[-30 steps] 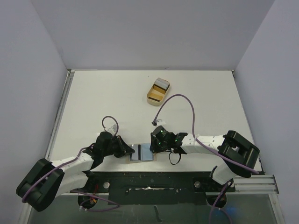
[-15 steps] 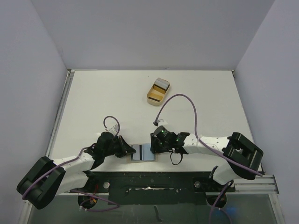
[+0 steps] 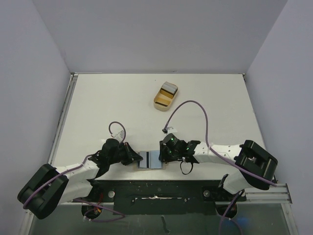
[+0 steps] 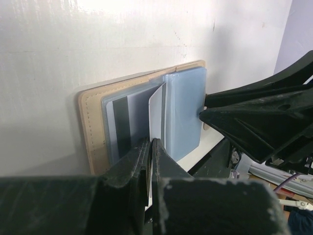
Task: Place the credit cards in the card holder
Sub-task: Insert the credit card into the card holder.
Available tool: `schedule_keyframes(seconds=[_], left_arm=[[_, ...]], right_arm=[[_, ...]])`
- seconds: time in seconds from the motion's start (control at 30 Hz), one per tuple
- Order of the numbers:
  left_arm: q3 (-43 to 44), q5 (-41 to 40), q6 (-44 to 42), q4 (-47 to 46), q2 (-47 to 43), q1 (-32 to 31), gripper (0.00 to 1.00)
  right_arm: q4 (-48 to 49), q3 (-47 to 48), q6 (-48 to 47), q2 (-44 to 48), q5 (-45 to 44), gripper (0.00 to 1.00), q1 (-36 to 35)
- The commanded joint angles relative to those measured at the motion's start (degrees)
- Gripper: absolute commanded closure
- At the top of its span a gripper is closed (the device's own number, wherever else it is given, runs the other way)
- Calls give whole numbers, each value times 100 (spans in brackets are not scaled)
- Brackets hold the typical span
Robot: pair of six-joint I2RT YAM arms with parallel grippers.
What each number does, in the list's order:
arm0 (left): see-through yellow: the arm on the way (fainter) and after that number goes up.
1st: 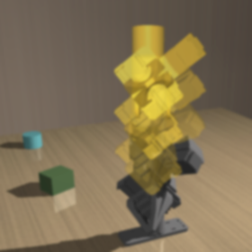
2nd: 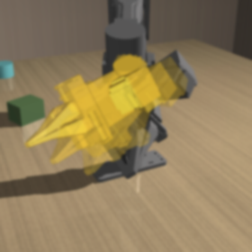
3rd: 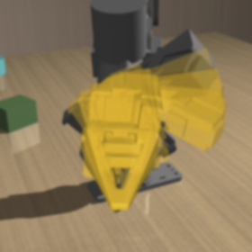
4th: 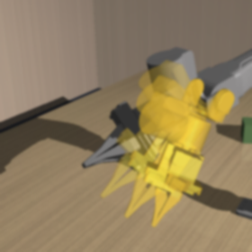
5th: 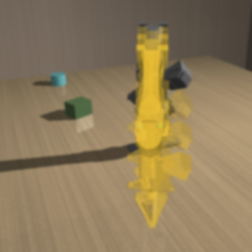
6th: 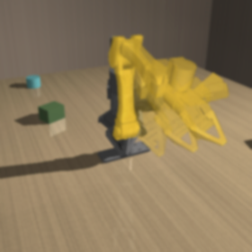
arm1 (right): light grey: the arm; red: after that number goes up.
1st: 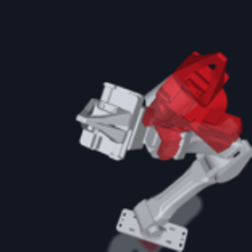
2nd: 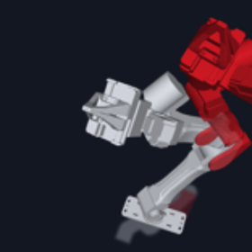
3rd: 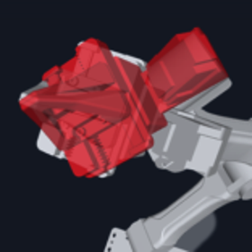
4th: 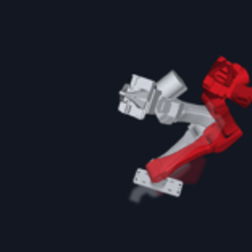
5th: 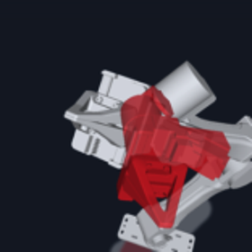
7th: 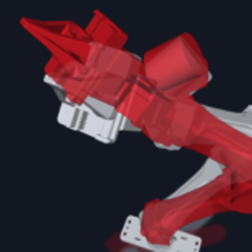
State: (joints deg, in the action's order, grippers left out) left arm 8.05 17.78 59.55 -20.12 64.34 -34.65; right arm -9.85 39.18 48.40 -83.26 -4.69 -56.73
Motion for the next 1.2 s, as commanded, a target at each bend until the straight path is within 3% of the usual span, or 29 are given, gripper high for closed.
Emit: schedule_keyframes(seconds=[0.0,0.23,0.77,1.17], left_arm=[[-87,-102,-75,-360,89,-49,100],[-111,77,-25,-776,217,-146,100],[-85,207,152,-1112,61,-327,100],[110,-47,1,-251,-490,-332,100]], right_arm=[[314,-132,120,-56,46,70,-26],[400,-220,133,-179,35,78,-31],[401,-251,163,-151,-4,80,-30],[218,-177,187,-4,-136,77,-39]])
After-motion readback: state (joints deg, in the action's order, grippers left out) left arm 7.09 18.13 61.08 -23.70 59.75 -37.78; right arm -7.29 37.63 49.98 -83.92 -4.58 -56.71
